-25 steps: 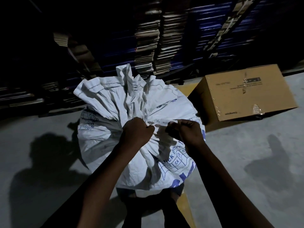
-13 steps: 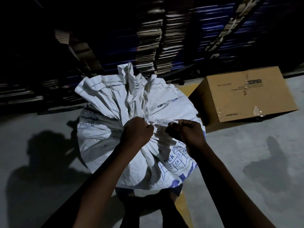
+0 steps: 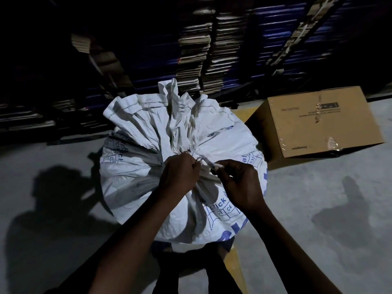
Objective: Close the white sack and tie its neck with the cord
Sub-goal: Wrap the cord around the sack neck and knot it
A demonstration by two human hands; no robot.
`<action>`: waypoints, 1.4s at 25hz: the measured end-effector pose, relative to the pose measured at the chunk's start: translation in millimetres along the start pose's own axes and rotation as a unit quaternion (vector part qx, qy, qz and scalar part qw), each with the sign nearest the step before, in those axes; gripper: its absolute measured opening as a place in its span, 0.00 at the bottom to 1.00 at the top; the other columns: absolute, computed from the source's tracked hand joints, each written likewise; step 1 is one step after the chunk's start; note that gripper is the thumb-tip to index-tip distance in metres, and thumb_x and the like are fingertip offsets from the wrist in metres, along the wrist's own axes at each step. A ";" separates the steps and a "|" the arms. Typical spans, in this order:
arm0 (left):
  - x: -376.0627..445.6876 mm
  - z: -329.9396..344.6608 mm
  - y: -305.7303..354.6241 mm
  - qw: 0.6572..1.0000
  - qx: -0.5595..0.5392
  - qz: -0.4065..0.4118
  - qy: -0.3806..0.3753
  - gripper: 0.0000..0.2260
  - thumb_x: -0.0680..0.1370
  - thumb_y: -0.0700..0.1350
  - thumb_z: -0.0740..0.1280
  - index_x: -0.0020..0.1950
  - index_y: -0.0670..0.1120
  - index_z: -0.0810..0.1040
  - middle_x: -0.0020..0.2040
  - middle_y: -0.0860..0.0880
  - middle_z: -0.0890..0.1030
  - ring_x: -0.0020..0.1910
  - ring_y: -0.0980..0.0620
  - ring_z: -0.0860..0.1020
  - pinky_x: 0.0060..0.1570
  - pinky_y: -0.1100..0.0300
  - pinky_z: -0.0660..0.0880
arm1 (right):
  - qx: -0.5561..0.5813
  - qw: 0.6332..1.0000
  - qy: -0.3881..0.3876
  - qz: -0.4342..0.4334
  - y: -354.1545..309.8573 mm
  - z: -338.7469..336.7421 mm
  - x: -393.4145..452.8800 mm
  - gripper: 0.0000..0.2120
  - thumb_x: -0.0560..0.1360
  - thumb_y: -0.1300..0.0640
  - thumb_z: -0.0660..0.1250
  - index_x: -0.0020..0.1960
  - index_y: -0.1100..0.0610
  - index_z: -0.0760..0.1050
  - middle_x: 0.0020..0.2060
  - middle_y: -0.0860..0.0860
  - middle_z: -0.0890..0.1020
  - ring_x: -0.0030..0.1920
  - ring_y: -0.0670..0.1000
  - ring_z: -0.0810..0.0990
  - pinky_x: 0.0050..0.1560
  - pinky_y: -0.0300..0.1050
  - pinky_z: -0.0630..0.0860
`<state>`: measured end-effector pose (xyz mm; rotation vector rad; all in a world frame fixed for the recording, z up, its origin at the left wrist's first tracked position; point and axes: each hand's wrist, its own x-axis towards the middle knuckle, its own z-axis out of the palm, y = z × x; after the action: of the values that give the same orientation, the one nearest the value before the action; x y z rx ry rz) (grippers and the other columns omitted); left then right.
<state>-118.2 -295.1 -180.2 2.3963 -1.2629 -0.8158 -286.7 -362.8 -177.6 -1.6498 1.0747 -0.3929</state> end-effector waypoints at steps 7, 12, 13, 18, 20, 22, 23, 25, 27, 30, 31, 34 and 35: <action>-8.6 -0.2 -9.9 0.990 0.005 0.135 -0.028 0.16 0.78 0.45 0.65 0.31 0.45 0.70 0.33 0.39 0.79 0.38 0.36 0.81 0.37 0.53 0.70 | 0.142 0.987 0.002 0.077 18.4 -0.8 -9.1 0.06 0.80 0.62 0.70 0.50 0.57 0.86 0.44 0.55 0.89 0.49 0.59 0.88 0.57 0.62 0.82; -9.5 -0.1 -8.1 0.991 -0.002 0.125 -0.044 0.11 0.75 0.45 0.61 0.34 0.43 0.73 0.37 0.40 0.80 0.42 0.37 0.81 0.41 0.50 0.67 | 0.094 0.995 -0.005 0.042 9.7 4.8 -17.4 0.09 0.79 0.63 0.70 0.49 0.53 0.87 0.44 0.49 0.89 0.49 0.49 0.88 0.53 0.50 0.83; -9.6 0.2 -8.0 0.991 -0.004 0.126 -0.045 0.10 0.75 0.43 0.61 0.33 0.44 0.71 0.37 0.40 0.81 0.42 0.37 0.81 0.42 0.50 0.68 | 0.067 0.997 -0.012 0.021 6.0 7.3 -21.2 0.09 0.79 0.64 0.70 0.49 0.51 0.87 0.44 0.46 0.89 0.48 0.44 0.87 0.50 0.42 0.82; -5.0 -2.4 -6.9 0.993 0.017 0.104 -0.048 0.15 0.78 0.39 0.65 0.32 0.47 0.71 0.38 0.40 0.83 0.44 0.37 0.83 0.45 0.49 0.75 | -0.004 0.999 0.026 -0.022 7.2 10.0 -24.9 0.06 0.80 0.62 0.71 0.51 0.56 0.87 0.45 0.42 0.88 0.48 0.37 0.86 0.46 0.29 0.76; -8.1 -3.8 -5.1 0.995 0.030 0.096 -0.023 0.10 0.78 0.42 0.67 0.37 0.44 0.80 0.39 0.41 0.85 0.44 0.39 0.83 0.44 0.51 0.74 | 0.035 0.998 0.051 0.009 8.5 9.3 -24.0 0.06 0.80 0.62 0.71 0.50 0.57 0.87 0.44 0.46 0.89 0.48 0.41 0.87 0.47 0.33 0.78; -16.4 -8.4 -5.9 0.994 0.016 0.108 -0.004 0.07 0.77 0.43 0.69 0.40 0.44 0.81 0.41 0.42 0.85 0.45 0.39 0.83 0.41 0.54 0.71 | 0.066 0.996 0.056 0.029 8.1 12.1 -24.4 0.05 0.80 0.61 0.71 0.50 0.56 0.86 0.44 0.48 0.89 0.48 0.45 0.87 0.50 0.40 0.81; -20.3 -12.0 -7.3 0.993 0.013 0.120 0.012 0.05 0.76 0.43 0.69 0.43 0.44 0.83 0.42 0.43 0.85 0.46 0.40 0.83 0.41 0.55 0.72 | 0.075 0.995 0.053 0.037 7.9 13.8 -24.1 0.05 0.80 0.60 0.71 0.50 0.56 0.86 0.44 0.48 0.89 0.49 0.46 0.87 0.51 0.44 0.83; -26.8 -21.0 -11.9 0.989 0.037 0.128 0.059 0.05 0.75 0.43 0.70 0.47 0.46 0.86 0.43 0.45 0.85 0.46 0.42 0.83 0.44 0.54 0.77 | 0.107 0.991 0.053 0.055 10.3 16.1 -21.1 0.05 0.79 0.59 0.71 0.49 0.54 0.86 0.44 0.50 0.89 0.49 0.50 0.88 0.55 0.56 0.83; -30.0 -30.9 -13.4 0.982 0.131 0.103 0.084 0.04 0.75 0.46 0.71 0.43 0.49 0.86 0.41 0.49 0.84 0.48 0.43 0.81 0.48 0.50 0.75 | 0.131 0.988 0.054 0.068 12.6 16.2 -19.7 0.05 0.79 0.59 0.71 0.48 0.54 0.86 0.43 0.51 0.89 0.49 0.52 0.88 0.57 0.62 0.82; -30.9 -36.0 -13.9 0.976 0.191 0.083 0.064 0.09 0.76 0.48 0.70 0.36 0.50 0.83 0.36 0.51 0.83 0.49 0.45 0.78 0.50 0.51 0.70 | 0.126 0.988 0.053 0.067 12.5 15.4 -22.9 0.05 0.79 0.60 0.71 0.48 0.53 0.86 0.42 0.51 0.89 0.48 0.52 0.88 0.56 0.62 0.82; -30.0 -36.1 -13.8 0.978 0.181 0.080 0.061 0.10 0.77 0.48 0.70 0.35 0.49 0.83 0.34 0.51 0.83 0.49 0.45 0.78 0.50 0.52 0.69 | 0.123 0.989 0.051 0.064 12.3 14.8 -23.9 0.05 0.79 0.60 0.71 0.48 0.53 0.86 0.42 0.50 0.89 0.48 0.51 0.88 0.55 0.60 0.83; -24.7 -29.7 -7.4 0.983 0.170 0.052 0.047 0.08 0.77 0.45 0.69 0.39 0.49 0.84 0.37 0.50 0.85 0.54 0.45 0.78 0.54 0.51 0.68 | 0.076 0.996 0.036 0.035 8.2 15.2 -25.9 0.06 0.80 0.60 0.70 0.49 0.54 0.86 0.43 0.48 0.89 0.48 0.46 0.87 0.52 0.46 0.82; -23.5 -25.8 -3.5 0.982 0.178 0.040 0.042 0.07 0.77 0.44 0.69 0.40 0.49 0.84 0.39 0.50 0.86 0.56 0.45 0.77 0.55 0.51 0.68 | 0.056 0.998 0.033 0.023 6.4 15.6 -26.6 0.06 0.80 0.60 0.70 0.50 0.54 0.86 0.43 0.47 0.89 0.48 0.43 0.87 0.51 0.41 0.81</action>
<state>-110.7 -273.4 -153.6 2.5973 -1.5704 -0.4906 -292.7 -332.3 -182.2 -1.5200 1.1181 -0.4706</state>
